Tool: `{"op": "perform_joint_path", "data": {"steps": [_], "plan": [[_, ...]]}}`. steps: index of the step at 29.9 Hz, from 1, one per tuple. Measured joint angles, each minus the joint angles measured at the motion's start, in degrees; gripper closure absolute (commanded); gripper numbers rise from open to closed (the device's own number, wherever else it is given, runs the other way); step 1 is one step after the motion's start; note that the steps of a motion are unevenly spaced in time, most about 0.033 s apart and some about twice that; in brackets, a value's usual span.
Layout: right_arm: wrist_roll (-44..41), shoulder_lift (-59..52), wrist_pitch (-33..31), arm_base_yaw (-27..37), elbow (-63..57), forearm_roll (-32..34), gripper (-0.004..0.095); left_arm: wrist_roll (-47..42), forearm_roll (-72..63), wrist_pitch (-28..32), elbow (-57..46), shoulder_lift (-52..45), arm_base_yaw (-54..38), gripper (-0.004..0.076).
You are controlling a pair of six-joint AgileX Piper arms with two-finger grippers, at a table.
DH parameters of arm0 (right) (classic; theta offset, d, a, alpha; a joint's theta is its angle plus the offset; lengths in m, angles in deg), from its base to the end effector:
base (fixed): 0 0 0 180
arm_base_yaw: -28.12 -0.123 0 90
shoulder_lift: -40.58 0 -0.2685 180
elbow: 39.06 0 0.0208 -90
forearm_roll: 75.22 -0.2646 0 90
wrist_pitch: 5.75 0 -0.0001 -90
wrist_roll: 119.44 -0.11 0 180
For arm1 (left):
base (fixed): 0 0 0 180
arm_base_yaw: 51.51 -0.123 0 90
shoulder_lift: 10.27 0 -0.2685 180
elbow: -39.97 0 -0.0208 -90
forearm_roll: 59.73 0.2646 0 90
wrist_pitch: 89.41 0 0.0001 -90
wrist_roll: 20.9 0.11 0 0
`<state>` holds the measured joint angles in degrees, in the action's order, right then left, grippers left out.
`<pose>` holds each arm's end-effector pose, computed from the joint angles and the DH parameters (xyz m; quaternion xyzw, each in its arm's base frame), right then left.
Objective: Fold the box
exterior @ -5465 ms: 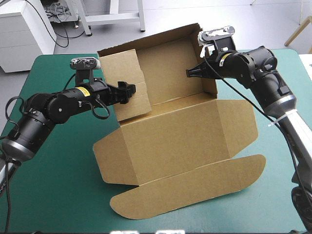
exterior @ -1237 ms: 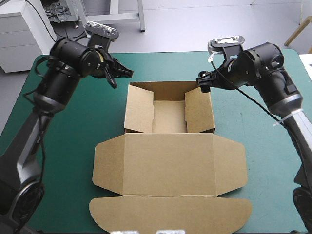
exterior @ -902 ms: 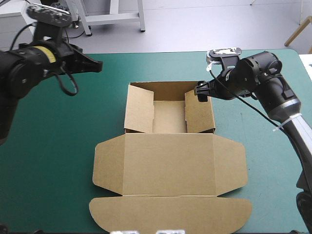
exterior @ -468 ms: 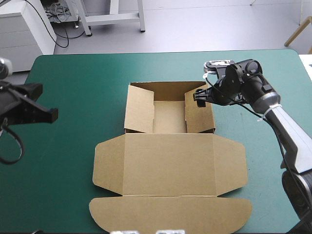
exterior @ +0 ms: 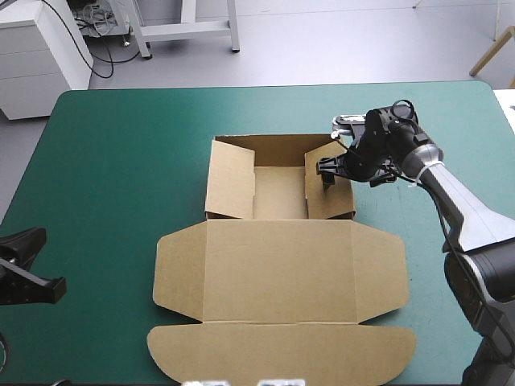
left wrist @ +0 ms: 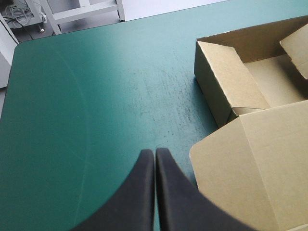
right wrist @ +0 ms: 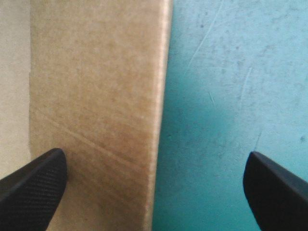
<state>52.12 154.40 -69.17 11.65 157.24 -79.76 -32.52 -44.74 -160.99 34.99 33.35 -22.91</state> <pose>0.3903 0.1235 0.2509 -0.0574 0.9838 0.0727 0.1534 0.0858 -0.0160 0.4461 0.1012 0.8538 -0.0499 0.5082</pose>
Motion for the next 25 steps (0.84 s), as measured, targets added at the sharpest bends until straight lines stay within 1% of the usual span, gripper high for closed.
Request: {"op": "perform_joint_path", "data": {"steps": [4,15,17,19,20,22,25], "plan": [[0.7,0.2,-0.2,0.0,0.0,-1.8,-0.0006,-0.3,-0.1,0.0,-0.8,-1.6,0.0,0.0734],[1.0,2.3,-0.4,0.0,0.0,-3.0,-0.0005,-0.5,-0.2,0.0,-0.8,-1.9,0.0,0.0734],[1.1,2.4,-0.4,0.0,0.0,-3.0,0.0023,-0.5,-0.2,0.0,-0.8,-1.9,0.0,0.0734],[1.1,2.6,-0.4,-0.1,0.0,-3.0,0.0108,-0.5,-0.2,0.0,-0.8,-1.9,0.0,0.0734],[1.1,2.7,-0.4,-0.1,0.0,-3.0,0.0181,-0.5,-0.2,0.0,-0.8,-1.9,0.0,0.0734],[1.2,2.9,-0.5,-0.2,0.0,-3.0,0.0367,-0.5,-0.2,0.0,-0.8,-1.9,0.0,0.0734],[1.3,3.1,-1.2,-0.2,0.0,-3.0,0.0786,-0.5,-0.2,0.0,-0.8,-1.9,0.0,0.0734]]}}
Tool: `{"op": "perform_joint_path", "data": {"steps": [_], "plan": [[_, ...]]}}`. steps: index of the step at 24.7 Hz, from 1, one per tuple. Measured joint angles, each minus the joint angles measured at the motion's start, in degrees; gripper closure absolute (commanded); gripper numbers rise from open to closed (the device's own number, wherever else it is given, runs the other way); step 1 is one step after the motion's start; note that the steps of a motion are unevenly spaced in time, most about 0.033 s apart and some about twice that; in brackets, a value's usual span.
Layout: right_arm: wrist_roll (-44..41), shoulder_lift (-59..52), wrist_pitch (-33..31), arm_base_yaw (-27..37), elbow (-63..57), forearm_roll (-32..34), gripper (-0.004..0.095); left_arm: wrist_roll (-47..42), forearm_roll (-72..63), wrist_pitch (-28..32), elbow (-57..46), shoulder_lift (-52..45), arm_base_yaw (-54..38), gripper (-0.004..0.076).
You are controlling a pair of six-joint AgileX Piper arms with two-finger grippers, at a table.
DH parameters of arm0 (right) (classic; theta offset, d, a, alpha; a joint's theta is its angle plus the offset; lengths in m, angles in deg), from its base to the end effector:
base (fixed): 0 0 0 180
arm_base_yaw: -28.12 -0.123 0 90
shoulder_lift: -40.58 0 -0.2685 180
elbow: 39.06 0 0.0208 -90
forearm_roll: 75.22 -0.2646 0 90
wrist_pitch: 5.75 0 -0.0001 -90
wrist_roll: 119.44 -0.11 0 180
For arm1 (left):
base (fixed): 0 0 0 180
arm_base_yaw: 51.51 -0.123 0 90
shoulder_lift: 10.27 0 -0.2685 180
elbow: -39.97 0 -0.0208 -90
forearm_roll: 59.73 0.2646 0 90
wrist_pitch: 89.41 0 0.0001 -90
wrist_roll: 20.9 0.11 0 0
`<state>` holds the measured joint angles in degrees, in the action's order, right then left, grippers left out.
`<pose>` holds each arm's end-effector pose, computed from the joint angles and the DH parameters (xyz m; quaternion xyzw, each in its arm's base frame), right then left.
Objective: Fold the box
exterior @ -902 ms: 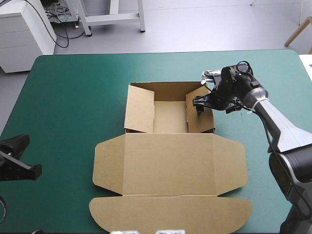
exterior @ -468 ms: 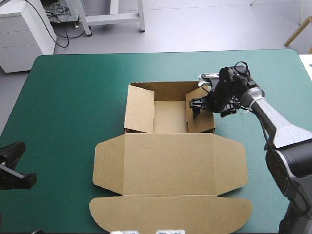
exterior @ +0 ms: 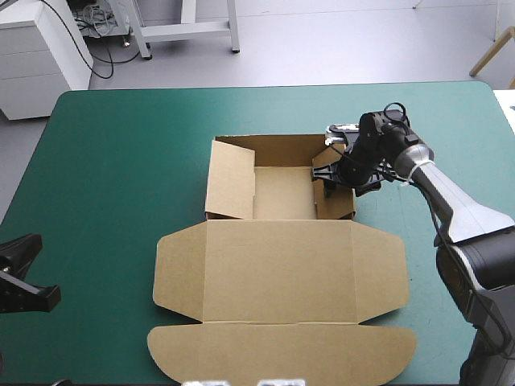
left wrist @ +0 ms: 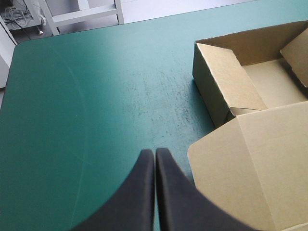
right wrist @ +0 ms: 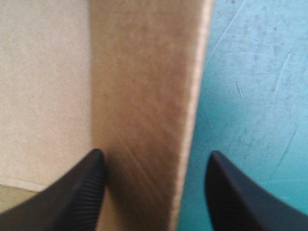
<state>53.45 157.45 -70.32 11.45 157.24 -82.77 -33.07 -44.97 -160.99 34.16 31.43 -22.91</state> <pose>0.3924 0.1311 0.2289 -0.0622 0.9877 0.0879 0.1134 0.0780 -0.0122 0.4447 0.0956 0.8499 -0.0573 0.5149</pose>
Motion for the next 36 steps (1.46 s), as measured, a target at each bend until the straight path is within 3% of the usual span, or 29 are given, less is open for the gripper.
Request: {"op": "perform_joint_path", "data": {"steps": [1,2,12,17,22,27,32,34,36], "plan": [[0.1,0.1,-0.2,0.0,0.0,0.0,0.0897,0.0,0.0,0.0,0.0,0.0,0.0,0.0734],[0.5,0.1,-0.4,0.0,0.0,0.0,0.0916,0.0,0.0,0.0,0.0,0.0,0.0,0.0734],[2.3,0.4,-1.9,0.3,3.6,2.6,0.0914,0.0,0.0,0.0,-0.1,0.0,0.0,0.0734],[3.4,0.4,-4.4,4.2,11.5,5.7,0.0927,-0.1,0.0,0.0,-0.1,0.0,0.0,0.0734],[4.9,0.4,-5.1,14.3,16.6,9.4,0.0927,-0.2,0.0,0.0,-0.1,0.0,0.0,0.0734],[7.1,1.6,-4.6,33.4,17.1,10.6,0.0927,-0.2,1.3,0.0,-0.1,0.0,0.0,0.0734],[10.1,4.6,-4.1,44.9,17.1,10.6,0.0920,-0.2,2.9,0.0,-0.1,0.0,0.0,0.0734],[11.0,5.8,-4.1,47.0,17.1,10.2,0.0854,-0.2,3.1,0.0,-0.1,0.0,0.0,0.0734],[11.3,6.4,-3.9,47.9,17.1,9.6,0.0714,-0.2,3.4,0.0,-0.1,0.0,0.0,0.0734]]}}
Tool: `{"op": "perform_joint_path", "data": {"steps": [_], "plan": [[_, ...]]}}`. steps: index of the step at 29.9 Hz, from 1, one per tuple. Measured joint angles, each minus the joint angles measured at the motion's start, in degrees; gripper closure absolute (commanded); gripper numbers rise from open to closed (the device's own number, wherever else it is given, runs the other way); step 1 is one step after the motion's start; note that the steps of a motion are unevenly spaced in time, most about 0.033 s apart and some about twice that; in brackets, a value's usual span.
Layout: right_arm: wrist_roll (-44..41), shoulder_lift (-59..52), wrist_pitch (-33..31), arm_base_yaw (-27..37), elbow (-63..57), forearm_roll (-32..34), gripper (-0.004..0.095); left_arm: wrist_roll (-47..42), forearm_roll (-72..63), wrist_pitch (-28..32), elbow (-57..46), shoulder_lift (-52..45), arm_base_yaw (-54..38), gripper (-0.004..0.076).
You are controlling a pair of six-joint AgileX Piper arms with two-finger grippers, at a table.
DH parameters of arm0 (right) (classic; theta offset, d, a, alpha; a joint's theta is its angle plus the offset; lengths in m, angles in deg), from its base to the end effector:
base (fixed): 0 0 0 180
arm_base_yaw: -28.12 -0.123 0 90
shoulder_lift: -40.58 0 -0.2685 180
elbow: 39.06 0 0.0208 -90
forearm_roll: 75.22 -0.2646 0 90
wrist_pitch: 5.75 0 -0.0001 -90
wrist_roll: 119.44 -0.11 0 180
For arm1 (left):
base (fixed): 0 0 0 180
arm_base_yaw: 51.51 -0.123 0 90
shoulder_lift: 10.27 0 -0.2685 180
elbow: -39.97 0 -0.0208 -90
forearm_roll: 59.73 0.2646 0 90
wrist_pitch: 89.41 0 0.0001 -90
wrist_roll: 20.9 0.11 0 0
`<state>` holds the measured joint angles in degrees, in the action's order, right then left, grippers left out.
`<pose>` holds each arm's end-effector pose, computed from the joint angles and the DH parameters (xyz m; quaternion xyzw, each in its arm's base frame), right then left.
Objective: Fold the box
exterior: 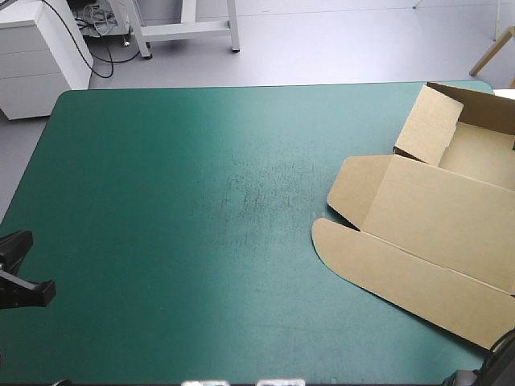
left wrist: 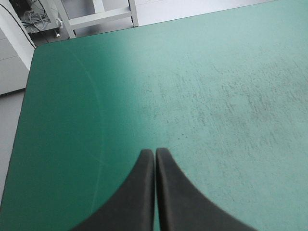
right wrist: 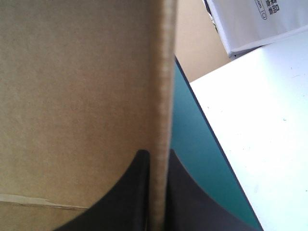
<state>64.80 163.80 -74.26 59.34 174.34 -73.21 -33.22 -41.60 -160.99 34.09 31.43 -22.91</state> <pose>0.3848 -0.2374 0.2671 0.2259 0.9557 -0.0737 0.1738 0.0799 -0.0066 0.4456 0.0881 0.8476 -0.0304 0.5223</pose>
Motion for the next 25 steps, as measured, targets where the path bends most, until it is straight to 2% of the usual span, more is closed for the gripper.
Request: {"op": "perform_joint_path", "data": {"steps": [1,6,7,9,17,22,25], "plan": [[0.0,0.0,0.1,0.1,0.0,-0.4,0.0648,0.0,0.2,0.0,0.0,0.0,0.0,0.0734],[0.4,0.1,0.1,0.2,0.0,-1.4,0.0168,0.0,1.0,0.0,0.0,0.0,0.0,0.0734],[0.4,0.1,-0.1,0.2,0.0,-1.4,0.0095,0.0,1.0,0.0,0.0,0.0,0.0,0.0734],[0.5,0.1,-0.6,0.3,0.1,-1.2,0.0024,0.0,1.3,0.0,0.0,0.0,0.0,0.0734],[0.5,-0.9,-1.4,0.3,0.1,-0.8,0.0017,0.0,1.3,0.0,0.0,0.0,0.0,0.0734],[1.5,-6.8,-1.6,0.3,0.1,-3.1,0.0022,0.0,1.6,0.0,0.0,0.0,0.0,0.0734],[2.0,-11.6,-1.9,0.3,0.1,-7.7,0.0123,0.0,2.1,0.0,0.0,0.0,0.0,0.0734]]}}
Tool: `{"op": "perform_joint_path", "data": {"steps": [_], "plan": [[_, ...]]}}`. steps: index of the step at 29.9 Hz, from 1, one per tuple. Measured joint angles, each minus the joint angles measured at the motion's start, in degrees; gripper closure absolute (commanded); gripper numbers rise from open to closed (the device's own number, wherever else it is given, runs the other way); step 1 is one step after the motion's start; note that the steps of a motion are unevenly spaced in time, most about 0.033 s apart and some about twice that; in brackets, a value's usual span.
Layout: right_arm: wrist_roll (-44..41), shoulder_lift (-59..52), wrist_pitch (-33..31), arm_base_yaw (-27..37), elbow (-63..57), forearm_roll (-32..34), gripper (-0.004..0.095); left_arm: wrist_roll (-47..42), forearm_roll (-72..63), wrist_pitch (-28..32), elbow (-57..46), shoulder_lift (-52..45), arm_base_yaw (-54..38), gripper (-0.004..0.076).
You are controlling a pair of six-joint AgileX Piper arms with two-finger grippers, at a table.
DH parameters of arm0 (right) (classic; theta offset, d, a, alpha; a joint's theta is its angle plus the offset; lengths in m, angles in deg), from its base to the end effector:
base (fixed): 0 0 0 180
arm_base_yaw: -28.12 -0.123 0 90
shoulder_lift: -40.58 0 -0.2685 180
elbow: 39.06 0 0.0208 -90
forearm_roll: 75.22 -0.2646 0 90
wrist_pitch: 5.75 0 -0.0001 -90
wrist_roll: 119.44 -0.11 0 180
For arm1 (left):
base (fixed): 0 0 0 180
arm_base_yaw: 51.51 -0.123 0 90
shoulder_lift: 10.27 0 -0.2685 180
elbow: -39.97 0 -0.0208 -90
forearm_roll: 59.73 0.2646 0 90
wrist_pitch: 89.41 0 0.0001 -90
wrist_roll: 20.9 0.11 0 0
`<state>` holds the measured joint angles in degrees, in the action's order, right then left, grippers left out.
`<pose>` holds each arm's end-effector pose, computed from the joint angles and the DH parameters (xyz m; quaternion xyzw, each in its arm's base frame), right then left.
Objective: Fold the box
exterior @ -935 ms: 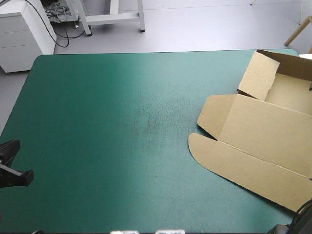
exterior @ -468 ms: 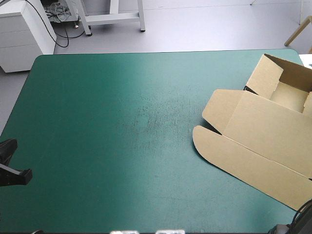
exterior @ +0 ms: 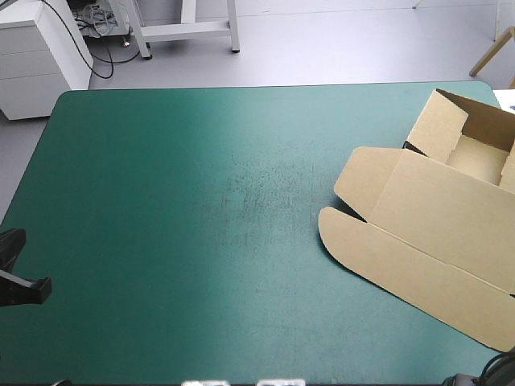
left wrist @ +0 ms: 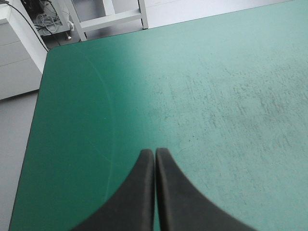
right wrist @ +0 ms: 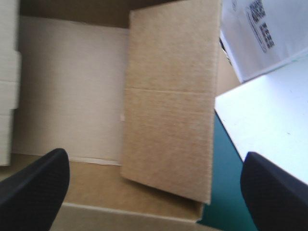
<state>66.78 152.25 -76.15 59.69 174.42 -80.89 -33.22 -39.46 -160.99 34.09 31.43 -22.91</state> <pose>0.3556 -0.2065 0.3536 0.2142 0.9373 -0.0409 0.2718 0.0809 -0.0029 0.4465 0.0840 0.8455 -0.0130 0.5272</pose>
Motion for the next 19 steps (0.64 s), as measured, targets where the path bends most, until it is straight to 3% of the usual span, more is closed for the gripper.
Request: {"op": "perform_joint_path", "data": {"steps": [2,7,12,19], "plan": [[0.3,-2.7,-0.1,-0.1,-0.1,-3.5,0.0297,0.0,0.0,0.0,0.0,0.0,0.0,0.0734],[2.6,-11.6,-0.1,-4.2,-5.0,-7.0,0.0923,0.0,0.0,0.0,0.0,0.0,0.0,0.0734],[4.9,-20.3,0.8,-13.2,-13.7,-7.7,0.0912,-0.2,0.7,0.0,-0.2,0.0,0.0,0.0734],[7.1,-35.0,9.1,-25.5,-28.0,-8.1,0.0912,-0.2,2.2,0.8,-5.7,-2.1,0.2,0.0734]]}}
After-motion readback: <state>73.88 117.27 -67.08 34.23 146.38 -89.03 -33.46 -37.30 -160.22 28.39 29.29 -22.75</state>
